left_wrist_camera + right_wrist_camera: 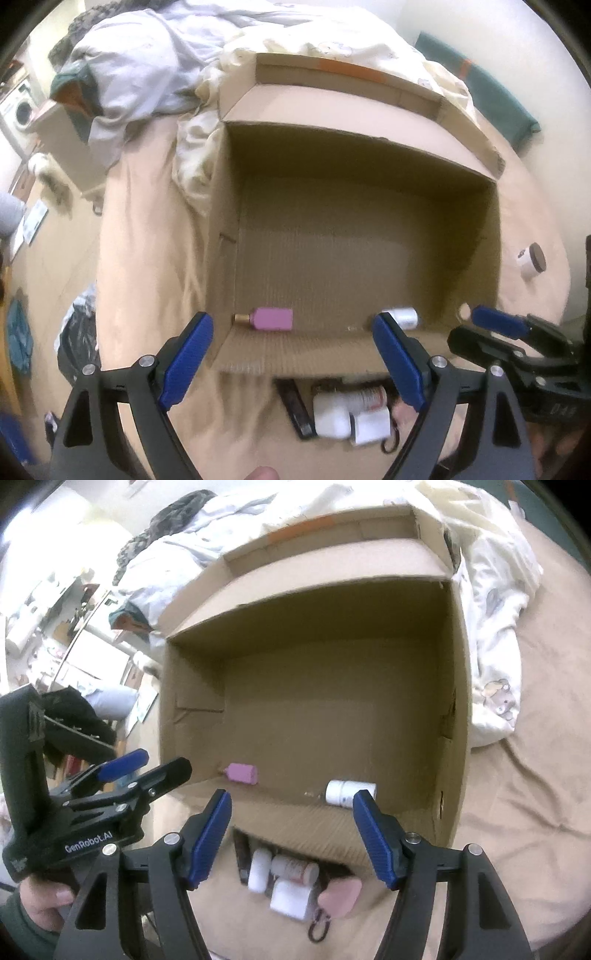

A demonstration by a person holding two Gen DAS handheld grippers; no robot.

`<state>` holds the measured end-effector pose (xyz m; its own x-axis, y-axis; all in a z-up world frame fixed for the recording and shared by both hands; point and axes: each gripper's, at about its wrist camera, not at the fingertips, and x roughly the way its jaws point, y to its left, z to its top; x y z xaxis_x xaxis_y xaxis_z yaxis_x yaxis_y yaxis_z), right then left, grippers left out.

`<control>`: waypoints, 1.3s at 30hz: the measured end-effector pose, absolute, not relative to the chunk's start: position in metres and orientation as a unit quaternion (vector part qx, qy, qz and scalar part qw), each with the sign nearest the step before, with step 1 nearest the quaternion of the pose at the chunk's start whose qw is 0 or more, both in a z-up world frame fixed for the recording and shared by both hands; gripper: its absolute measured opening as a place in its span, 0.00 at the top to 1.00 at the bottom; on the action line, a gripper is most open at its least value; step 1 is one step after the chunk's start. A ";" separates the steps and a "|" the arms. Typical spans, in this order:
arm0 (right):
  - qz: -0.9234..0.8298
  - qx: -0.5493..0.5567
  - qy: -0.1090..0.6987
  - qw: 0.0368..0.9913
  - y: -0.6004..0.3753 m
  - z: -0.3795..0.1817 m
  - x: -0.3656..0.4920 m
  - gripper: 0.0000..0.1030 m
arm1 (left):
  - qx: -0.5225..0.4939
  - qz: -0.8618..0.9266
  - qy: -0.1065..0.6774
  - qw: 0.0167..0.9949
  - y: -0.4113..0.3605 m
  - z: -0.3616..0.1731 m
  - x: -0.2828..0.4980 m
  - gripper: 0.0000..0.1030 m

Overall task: Organize rigid objects
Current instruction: 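Grasp the black battery with the left tool while the right tool grasps the white charger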

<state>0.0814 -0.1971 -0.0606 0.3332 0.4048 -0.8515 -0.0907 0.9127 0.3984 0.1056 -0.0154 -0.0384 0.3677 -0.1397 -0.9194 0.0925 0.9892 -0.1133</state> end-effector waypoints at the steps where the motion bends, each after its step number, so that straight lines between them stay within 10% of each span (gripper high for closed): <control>1: 0.153 0.137 0.554 0.807 -0.196 -0.058 0.075 0.30 | -0.020 -0.068 0.557 0.827 -0.015 -0.037 0.100 0.16; 21: 0.124 0.158 0.623 0.756 -0.199 -0.119 0.012 0.30 | -0.060 -0.014 0.655 0.753 0.015 -0.139 0.070 0.17; 24: 0.126 0.160 0.641 0.740 -0.193 -0.132 0.016 0.30 | -0.043 -0.035 0.667 0.743 0.003 -0.150 0.069 0.36; 33: 0.126 0.113 0.648 0.742 -0.170 -0.137 0.021 0.30 | 0.022 -0.046 0.694 0.718 -0.024 -0.178 0.067 0.46; 36: 0.130 0.121 0.659 0.731 -0.168 -0.145 0.021 0.30 | 0.019 -0.048 0.688 0.724 -0.027 -0.173 0.069 0.83; 39: 0.148 0.139 0.673 0.711 -0.162 -0.154 0.020 0.31 | 0.007 -0.049 0.687 0.725 -0.024 -0.169 0.073 0.84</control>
